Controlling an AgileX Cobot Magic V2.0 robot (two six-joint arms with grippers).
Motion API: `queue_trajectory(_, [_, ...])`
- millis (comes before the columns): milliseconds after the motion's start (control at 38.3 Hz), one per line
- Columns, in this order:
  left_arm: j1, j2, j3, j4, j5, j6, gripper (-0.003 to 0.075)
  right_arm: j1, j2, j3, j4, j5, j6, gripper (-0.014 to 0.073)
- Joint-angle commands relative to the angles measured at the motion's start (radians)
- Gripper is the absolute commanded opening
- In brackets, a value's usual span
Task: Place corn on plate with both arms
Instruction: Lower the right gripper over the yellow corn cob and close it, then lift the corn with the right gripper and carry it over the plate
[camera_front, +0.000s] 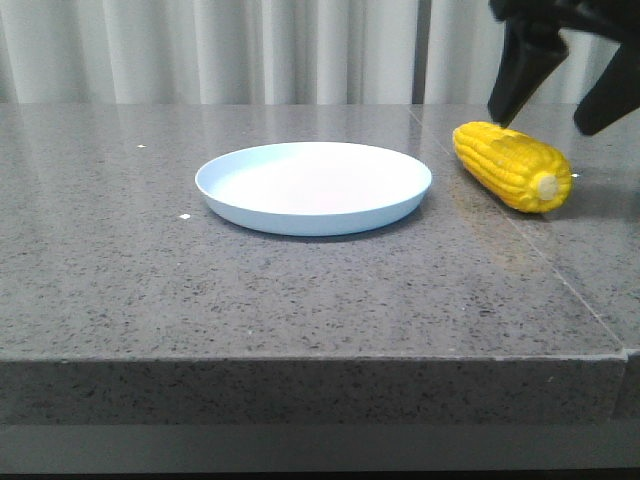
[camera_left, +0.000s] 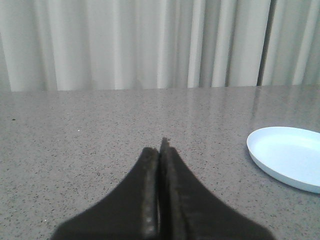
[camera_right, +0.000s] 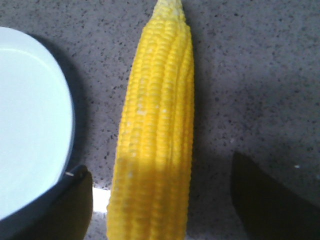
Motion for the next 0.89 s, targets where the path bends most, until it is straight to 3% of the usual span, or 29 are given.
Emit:
queue_trajectory(0, [0.004,-0.01,-0.023,0.0,-0.086,-0.006,-0.002,0.0,0.013,-0.053,0.029,-0.054,-0.009,0.0592])
queue_trajectory(209, [0.004,-0.01,-0.023,0.0,-0.086,-0.006,-0.002,0.002,0.067,-0.075,0.049,-0.048,-0.009,0.0591])
queue_trajectory(314, [0.004,-0.01,-0.023,0.0,-0.086,-0.006,-0.002,0.003,0.067,-0.075,0.058,-0.047,-0.009,0.0531])
queue_trajectory(627, [0.004,-0.01,-0.023,0.0,-0.086,-0.006,-0.002,0.003,0.062,-0.088,0.061,-0.047,-0.009,0.0087])
queue_trajectory(862, [0.004,-0.01,-0.023,0.0,-0.086,-0.006,-0.002,0.028,-0.006,-0.141,0.061,-0.013,-0.009,0.0094])
